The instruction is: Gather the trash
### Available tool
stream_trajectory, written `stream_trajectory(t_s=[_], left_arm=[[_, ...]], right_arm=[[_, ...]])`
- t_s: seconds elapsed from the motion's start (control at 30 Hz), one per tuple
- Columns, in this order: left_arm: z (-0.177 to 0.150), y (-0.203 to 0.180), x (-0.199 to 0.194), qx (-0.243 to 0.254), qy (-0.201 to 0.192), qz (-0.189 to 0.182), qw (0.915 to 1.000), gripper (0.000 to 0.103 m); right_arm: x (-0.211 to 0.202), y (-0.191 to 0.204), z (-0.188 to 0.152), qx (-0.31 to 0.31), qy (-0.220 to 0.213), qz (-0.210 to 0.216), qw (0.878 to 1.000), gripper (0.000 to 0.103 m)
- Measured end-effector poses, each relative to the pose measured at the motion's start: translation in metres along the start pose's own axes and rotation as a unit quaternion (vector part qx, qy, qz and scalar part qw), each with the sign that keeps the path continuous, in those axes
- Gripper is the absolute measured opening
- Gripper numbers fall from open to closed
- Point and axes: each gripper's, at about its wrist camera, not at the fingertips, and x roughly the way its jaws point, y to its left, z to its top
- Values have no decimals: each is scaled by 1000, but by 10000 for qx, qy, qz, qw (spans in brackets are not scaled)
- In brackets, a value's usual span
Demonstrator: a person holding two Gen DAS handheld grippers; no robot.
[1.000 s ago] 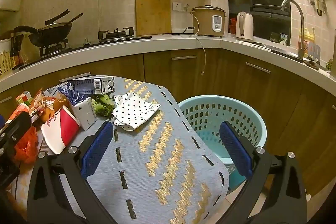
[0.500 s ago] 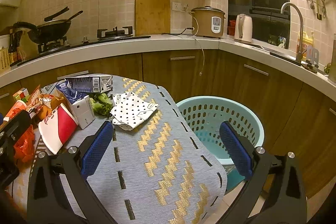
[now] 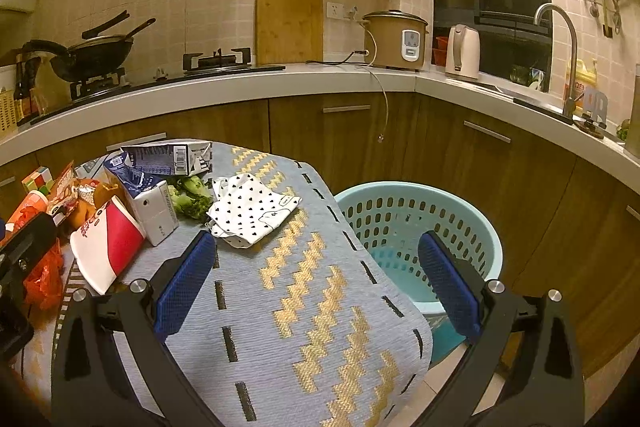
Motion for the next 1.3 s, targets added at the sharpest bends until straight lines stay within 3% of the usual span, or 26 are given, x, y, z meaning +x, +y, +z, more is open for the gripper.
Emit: stream_trajectory(t_s=[1.3], left_arm=[[1,6,-2,-110,-11,48,9999,96]], right_arm=[[6,0,0,-38,105,-191,9998,96]])
